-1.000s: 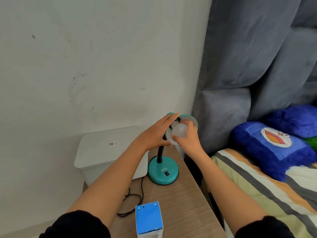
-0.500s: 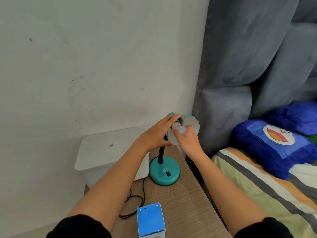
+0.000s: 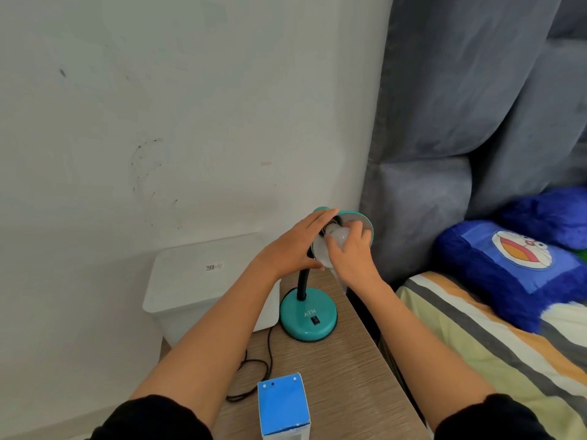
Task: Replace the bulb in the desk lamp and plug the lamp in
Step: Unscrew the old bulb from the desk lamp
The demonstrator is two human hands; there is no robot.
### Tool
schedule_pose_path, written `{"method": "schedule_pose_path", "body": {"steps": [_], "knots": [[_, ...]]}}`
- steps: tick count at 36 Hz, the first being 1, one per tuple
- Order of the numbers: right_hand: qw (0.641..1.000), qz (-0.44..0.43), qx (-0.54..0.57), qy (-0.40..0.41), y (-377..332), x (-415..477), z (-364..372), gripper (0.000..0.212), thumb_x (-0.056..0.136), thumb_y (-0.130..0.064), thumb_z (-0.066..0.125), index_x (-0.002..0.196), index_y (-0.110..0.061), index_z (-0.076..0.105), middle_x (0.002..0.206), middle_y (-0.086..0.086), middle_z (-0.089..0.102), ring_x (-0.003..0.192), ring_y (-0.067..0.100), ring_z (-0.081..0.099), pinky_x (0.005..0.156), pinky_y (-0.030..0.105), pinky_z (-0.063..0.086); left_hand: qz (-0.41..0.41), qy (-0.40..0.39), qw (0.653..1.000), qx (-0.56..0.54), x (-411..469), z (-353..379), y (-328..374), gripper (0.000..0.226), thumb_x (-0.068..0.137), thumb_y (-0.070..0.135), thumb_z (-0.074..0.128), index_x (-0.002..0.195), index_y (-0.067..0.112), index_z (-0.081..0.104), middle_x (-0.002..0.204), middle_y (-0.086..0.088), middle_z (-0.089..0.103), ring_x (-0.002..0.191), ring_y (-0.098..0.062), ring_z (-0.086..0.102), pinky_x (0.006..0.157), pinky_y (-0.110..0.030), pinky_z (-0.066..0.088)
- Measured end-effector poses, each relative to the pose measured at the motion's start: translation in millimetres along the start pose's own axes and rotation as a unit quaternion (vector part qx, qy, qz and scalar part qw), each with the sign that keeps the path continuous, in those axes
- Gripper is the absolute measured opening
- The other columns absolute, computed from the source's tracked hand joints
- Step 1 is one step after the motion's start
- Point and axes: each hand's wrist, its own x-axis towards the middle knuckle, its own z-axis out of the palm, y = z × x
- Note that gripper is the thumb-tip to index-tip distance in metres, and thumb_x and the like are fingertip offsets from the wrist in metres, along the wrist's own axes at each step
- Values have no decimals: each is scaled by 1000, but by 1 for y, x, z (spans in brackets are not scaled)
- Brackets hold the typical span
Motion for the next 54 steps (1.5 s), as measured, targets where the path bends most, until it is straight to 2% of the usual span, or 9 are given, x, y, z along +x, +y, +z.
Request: {"method": "schedule_pose_path", "body": {"steps": [3,8,15,21,26,33,41,47,54], "knots": [[998,47,39,-15,-7,3,-5,43,92,-33,50,123,-7,36,126,20,41,108,33,47,92,43,44,-4,-1,1000,-3,1,0,-1,105,69,13,80,147,27,12,153,2,21,139,-11,23,111,-23,24],[994,-48,-94,-11,2,10,-15,61,75,-10,68,128,-9,38,133,15,36,125,34,34,100,36,34,9,0,1000,7,9,-1,2,104,70,15,80,147,27,11,154,3,20,139,-10,22,109,-19,22],[997,20,-42,-54,0,1,3,54,90,-31,55,130,-4,32,129,21,37,120,37,41,100,48,41,2,-2,1000,-4,2,-1,-3,101,72,14,77,147,26,11,154,2,19,139,-10,22,112,-25,24],[988,-73,-135,-27,9,12,-3,61,80,-27,63,133,-16,37,134,6,41,128,30,34,107,38,28,0,-1,1000,3,2,2,-3,104,71,17,79,147,28,9,155,2,18,141,-13,20,114,-28,24],[996,50,-58,-38,1,10,2,55,90,-40,52,124,1,40,127,23,46,119,38,46,98,48,42,-8,-3,1000,-2,4,4,-4,105,71,15,79,147,30,9,154,3,19,141,-13,21,115,-33,25],[982,-50,-181,4,3,8,-3,58,79,-30,67,127,-9,42,131,11,42,123,32,39,97,40,41,-4,2,1000,-2,2,3,-5,105,70,16,80,147,30,10,154,6,18,140,-8,19,108,-18,20],[995,85,-54,13,-2,2,3,63,74,-37,72,120,-3,42,115,15,52,103,31,56,79,40,51,-3,3,1000,-13,2,2,-5,103,71,13,78,147,32,10,154,6,19,139,-7,21,107,-17,21],[984,-43,-173,26,7,2,3,63,75,-12,69,129,-12,37,129,10,41,114,33,49,83,40,50,5,6,1000,7,1,3,-6,103,72,16,79,147,30,10,154,6,18,139,-8,20,108,-18,21],[994,57,90,18,1,2,8,56,85,-35,61,129,-11,35,128,10,39,105,25,48,86,34,48,-2,7,1000,-13,1,1,-5,98,75,20,76,147,30,11,154,5,19,140,-10,22,112,-26,25]]}}
